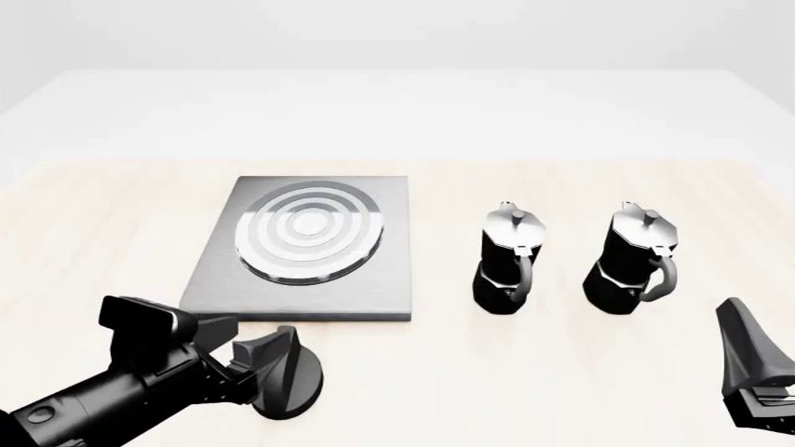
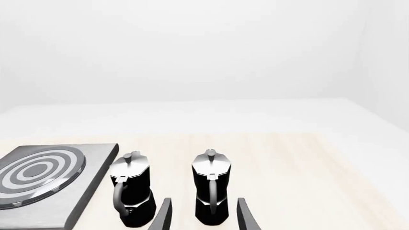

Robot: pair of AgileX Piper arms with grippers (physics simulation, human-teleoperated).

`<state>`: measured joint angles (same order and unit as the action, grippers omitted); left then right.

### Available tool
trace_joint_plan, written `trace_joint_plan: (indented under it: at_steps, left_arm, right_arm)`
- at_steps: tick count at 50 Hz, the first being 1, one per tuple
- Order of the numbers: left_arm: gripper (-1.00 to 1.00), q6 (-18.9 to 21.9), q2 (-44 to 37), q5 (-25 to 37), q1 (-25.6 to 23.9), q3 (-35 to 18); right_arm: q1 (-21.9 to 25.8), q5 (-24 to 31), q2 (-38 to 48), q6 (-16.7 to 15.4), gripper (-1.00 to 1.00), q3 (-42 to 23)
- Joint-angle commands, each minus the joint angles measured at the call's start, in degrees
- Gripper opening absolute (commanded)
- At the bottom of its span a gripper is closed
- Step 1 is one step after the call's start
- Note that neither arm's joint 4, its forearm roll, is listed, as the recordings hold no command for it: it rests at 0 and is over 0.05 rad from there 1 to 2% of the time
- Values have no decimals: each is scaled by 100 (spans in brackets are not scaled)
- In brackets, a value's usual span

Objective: Turn off the stove.

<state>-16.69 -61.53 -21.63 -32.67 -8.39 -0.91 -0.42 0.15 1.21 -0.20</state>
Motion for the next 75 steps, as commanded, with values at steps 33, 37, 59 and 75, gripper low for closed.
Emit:
trace_joint_plan:
  at_steps: [33, 37, 59, 75]
  left_arm:
    - [100, -141, -1025, -1082, 75, 290]
    - [100, -134, -1048, -1099, 89, 290]
    - [100, -73, -1699, -1679, 133, 377]
    - [100, -39, -2149, -2117, 198, 452]
  right_arm:
    - [-15, -16, 0, 44, 100, -8]
    - [-19, -22, -1, 48, 100, -3]
    - [-29, -27, -6, 79, 100, 0]
    - [-25, -41, -8, 86, 100, -2]
